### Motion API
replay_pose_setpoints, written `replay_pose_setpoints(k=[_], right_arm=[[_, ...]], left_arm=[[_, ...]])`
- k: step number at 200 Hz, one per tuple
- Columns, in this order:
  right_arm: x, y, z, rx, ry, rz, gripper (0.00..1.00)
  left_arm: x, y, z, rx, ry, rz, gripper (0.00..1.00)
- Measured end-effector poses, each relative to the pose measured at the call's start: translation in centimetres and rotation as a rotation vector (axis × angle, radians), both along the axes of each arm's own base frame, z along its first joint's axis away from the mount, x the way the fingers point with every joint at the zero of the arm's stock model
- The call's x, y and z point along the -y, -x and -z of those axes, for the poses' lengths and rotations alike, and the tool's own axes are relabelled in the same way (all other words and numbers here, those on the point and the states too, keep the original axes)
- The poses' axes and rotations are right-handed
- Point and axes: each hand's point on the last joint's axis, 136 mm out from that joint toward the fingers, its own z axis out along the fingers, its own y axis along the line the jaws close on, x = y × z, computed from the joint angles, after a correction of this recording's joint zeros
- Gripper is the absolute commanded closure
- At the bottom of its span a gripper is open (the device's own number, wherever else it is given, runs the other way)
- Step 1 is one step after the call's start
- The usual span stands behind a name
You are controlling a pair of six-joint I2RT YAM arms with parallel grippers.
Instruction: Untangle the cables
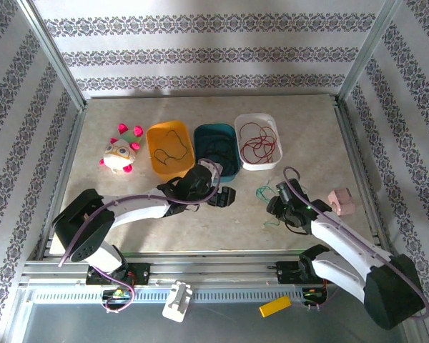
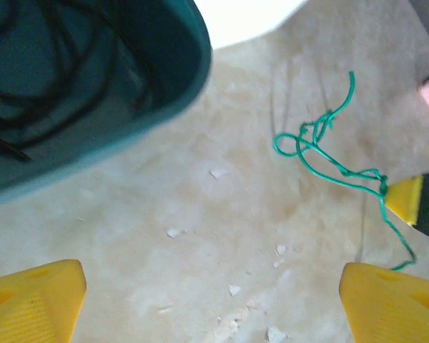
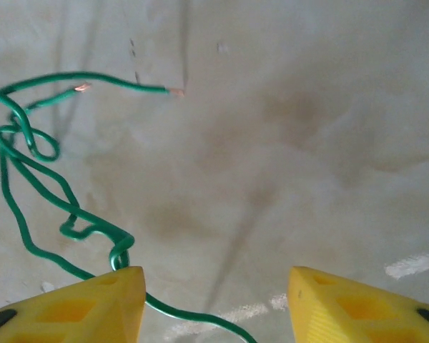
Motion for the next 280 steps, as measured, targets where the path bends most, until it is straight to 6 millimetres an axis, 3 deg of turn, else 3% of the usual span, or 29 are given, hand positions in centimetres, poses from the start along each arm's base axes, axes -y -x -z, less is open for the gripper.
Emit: replay_pose_setpoints(k=[17, 28, 37, 54, 77, 100, 147, 181, 252, 280], right_arm=[[-0.6, -0.2, 0.4, -0.013, -0.016, -0.023, 0.85], [-1.0, -0.4, 0.4, -0.007, -0.025, -0.047, 0.93], [-1.3, -0.4, 0.2, -0.003, -0.035, -0.064, 0.95], [-1.7, -0.7, -0.3, 0.016, -0.050, -0.101, 0.87], [-2.2, -0.9, -1.2, 0.049, -0.067, -0.149, 0.62], [-2.5, -1.2, -2.2, 0.091, -0.080, -0.170, 0.55], [-2.9, -1.5, -2.4, 0.103, -0.091, -0.193, 0.53], [-3.4, -1.8, -1.9, 0.093, -0.101, -0.203, 0.58], [-5.1, -2.8, -2.4, 0.129, -0.196, -0.212, 0.57], [-4.7, -3.1, -3.8, 0.190, -0.232, -0.169, 0.56]], left_arm=[[0.9, 0.3, 0.0, -0.003, 0.003, 0.040, 0.09], [1.4, 0.2, -0.4, 0.009, 0.009, 0.061, 0.09], [1.7, 0.0, -0.9, 0.021, 0.016, 0.074, 0.09], [2.3, -0.3, -2.0, 0.049, 0.031, 0.094, 0.09], [2.7, -0.5, -2.7, 0.065, 0.044, 0.108, 0.09], [2.8, -0.4, -2.6, 0.060, 0.047, 0.113, 0.09], [2.7, 0.0, -1.4, 0.033, 0.054, 0.107, 0.12], [3.2, 0.2, -0.5, 0.007, 0.056, 0.126, 0.13], [5.9, -1.2, 1.6, -0.057, 0.060, 0.145, 0.09], [7.2, -2.3, 2.6, -0.096, 0.070, 0.119, 0.09]])
